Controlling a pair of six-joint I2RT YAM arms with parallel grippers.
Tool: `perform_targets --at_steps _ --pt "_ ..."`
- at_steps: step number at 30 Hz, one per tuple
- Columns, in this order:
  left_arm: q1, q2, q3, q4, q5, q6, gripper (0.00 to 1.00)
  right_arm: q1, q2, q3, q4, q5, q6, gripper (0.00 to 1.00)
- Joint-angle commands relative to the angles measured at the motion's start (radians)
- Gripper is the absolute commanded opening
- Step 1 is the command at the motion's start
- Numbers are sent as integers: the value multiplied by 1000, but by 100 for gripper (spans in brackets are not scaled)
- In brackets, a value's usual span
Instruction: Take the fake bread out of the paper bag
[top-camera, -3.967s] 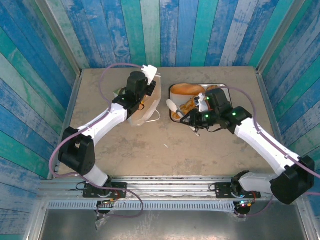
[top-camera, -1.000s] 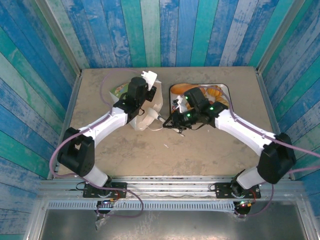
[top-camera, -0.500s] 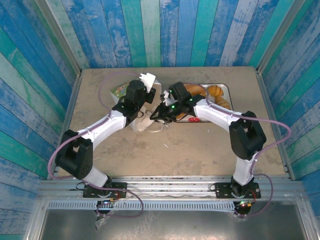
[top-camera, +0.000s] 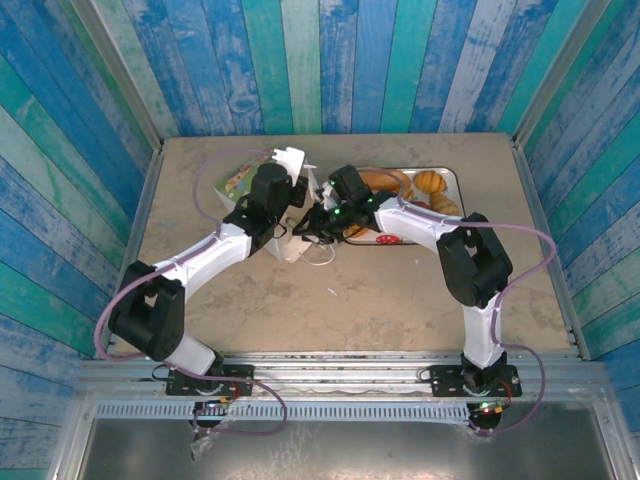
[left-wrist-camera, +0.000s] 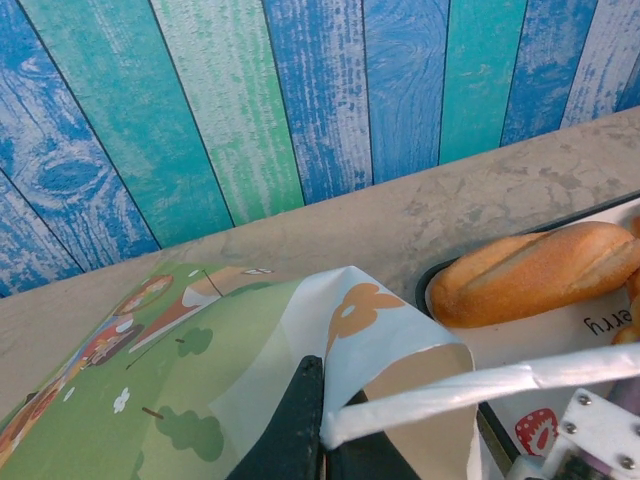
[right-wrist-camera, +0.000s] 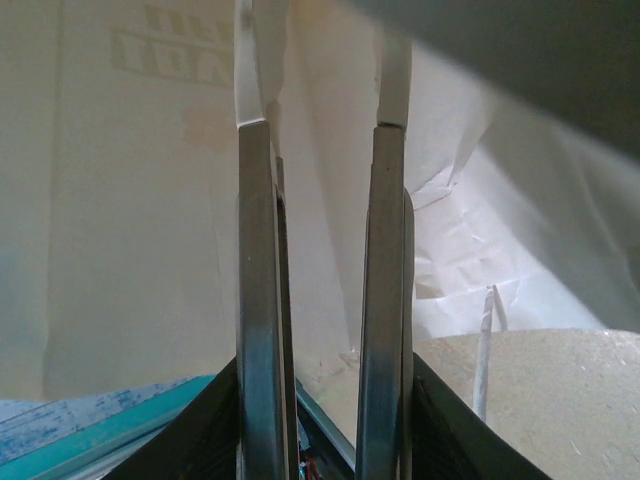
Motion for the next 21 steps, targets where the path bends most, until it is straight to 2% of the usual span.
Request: perform_targets --at_steps 1,6,15,21 --pt "-1 -42 27 28 -5 -32 1 17 38 50 57 -7 33 38" --pt "-1 -26 49 -4 -23 -40 1 25 41 54 62 1 29 38" --pt "-1 16 113 -44 -81 -82 1 30 -112 -79 30 98 -41 38" --pt "-1 39 148 -64 -81 -115 1 62 -165 -69 -48 154 -112 38"
